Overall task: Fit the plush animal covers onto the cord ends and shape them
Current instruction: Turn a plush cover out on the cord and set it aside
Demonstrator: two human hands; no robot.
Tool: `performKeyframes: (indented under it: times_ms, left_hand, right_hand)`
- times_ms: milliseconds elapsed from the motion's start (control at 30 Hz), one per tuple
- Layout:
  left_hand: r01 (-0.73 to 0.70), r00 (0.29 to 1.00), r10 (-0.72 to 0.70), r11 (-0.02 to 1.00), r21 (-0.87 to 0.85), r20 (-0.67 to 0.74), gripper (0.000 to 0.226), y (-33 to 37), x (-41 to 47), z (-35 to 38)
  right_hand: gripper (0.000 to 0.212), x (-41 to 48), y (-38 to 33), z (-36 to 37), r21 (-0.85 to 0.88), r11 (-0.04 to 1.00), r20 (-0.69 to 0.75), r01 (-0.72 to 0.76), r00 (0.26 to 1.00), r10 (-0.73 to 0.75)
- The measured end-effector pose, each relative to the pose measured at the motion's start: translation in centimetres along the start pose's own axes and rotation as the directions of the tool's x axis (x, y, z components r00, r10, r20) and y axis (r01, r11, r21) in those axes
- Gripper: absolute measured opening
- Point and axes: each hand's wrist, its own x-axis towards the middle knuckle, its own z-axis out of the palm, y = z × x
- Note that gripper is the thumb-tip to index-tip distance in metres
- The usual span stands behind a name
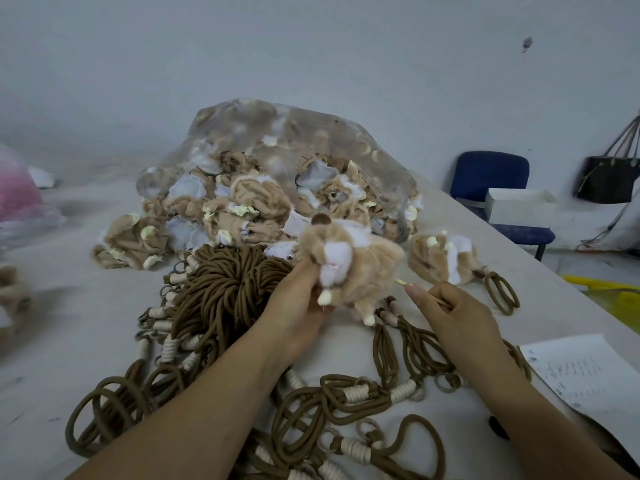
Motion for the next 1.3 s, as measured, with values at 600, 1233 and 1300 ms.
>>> performKeyframes:
  times_ms: [600, 1233, 1300]
  left_hand:
    - [-0.189, 0.884, 0.441, 0.637, 0.747, -0.153, 0.019, -0.2, -0.5, 0.0]
    - [-0.323, 0.825, 0.565, 0.498, 0.805, -0.019, 0.030, 0.0, -0.9, 0.3]
    - [-0.344, 0.833, 0.550, 0.428, 0.836, 0.061, 0.048, 0.0, -0.9, 0.3]
  right_hand:
    - [0.051, 0.2, -0.1, 0.1, -0.274, 0.952, -0.084, 0.134, 0.983, -0.163]
    - [0.057, 0.2, -0.1, -0.1, 0.015, 1.000, -0.010, -0.008, 1.000, 0.008]
    - [0.057, 0.2, -0.1, -0.1, 0.026, 1.000, -0.007, -0.005, 1.000, 0.006]
